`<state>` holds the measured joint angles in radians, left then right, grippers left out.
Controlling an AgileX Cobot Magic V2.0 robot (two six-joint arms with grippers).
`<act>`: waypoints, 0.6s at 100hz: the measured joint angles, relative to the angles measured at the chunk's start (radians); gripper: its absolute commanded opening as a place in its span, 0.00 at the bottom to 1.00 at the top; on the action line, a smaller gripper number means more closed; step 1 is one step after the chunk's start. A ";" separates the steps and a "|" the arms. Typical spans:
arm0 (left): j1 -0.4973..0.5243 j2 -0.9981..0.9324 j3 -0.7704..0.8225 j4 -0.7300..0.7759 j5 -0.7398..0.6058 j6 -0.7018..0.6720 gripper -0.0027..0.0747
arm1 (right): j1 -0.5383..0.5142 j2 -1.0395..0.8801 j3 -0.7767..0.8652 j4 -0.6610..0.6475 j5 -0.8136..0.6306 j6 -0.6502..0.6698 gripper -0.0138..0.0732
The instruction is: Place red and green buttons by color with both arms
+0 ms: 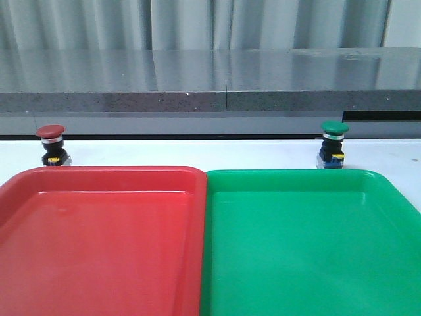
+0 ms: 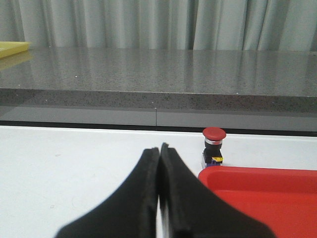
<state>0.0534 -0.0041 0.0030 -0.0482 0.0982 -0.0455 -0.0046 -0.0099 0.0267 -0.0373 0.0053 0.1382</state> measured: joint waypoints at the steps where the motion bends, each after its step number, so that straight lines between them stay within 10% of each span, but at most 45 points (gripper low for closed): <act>1: 0.000 0.000 0.000 0.000 0.000 0.000 0.01 | 0.000 0.000 0.000 0.000 0.000 0.000 0.09; 60: 0.000 0.024 -0.169 0.000 0.029 0.000 0.01 | 0.000 0.000 0.000 0.000 0.000 0.000 0.09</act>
<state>0.0534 0.0201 -0.1663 -0.0482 0.1267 -0.0455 -0.0046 -0.0099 0.0267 -0.0373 0.0053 0.1382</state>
